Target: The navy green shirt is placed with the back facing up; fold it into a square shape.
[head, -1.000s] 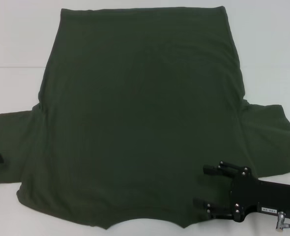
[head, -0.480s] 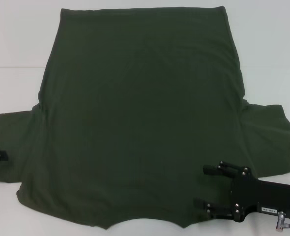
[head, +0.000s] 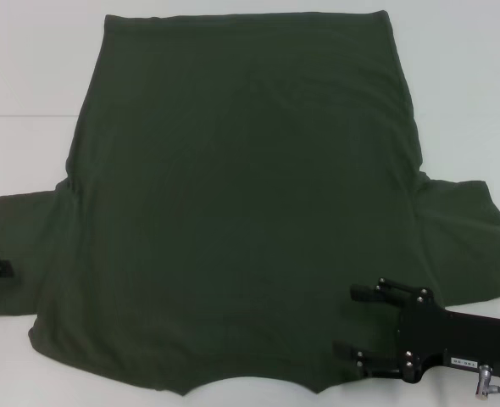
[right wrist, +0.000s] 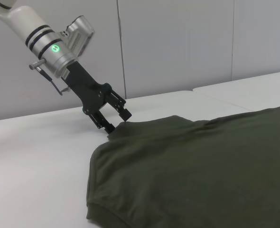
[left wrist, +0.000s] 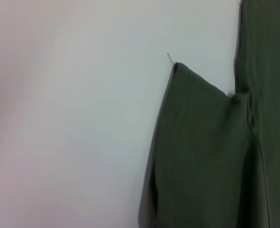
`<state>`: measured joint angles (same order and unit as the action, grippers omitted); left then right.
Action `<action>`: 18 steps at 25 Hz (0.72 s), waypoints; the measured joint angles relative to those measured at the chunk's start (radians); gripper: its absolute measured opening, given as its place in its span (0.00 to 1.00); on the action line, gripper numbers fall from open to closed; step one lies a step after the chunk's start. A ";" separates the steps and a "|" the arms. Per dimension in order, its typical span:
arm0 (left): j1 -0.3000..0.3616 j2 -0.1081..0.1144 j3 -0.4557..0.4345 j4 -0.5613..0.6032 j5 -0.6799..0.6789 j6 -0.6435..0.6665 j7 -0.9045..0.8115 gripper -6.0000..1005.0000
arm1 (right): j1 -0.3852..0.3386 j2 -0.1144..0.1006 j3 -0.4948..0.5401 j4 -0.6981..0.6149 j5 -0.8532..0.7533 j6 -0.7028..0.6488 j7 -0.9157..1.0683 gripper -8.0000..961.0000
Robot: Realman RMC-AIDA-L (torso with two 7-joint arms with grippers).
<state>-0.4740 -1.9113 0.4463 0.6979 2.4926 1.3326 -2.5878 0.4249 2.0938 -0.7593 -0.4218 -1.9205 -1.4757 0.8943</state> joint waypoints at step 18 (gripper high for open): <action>-0.026 -0.019 0.038 -0.003 -0.001 -0.024 -0.003 0.84 | 0.000 0.000 0.000 0.000 0.000 0.000 0.000 0.93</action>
<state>-0.5003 -1.9307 0.4840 0.6948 2.4916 1.3087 -2.5904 0.4249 2.0938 -0.7593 -0.4218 -1.9206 -1.4757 0.8943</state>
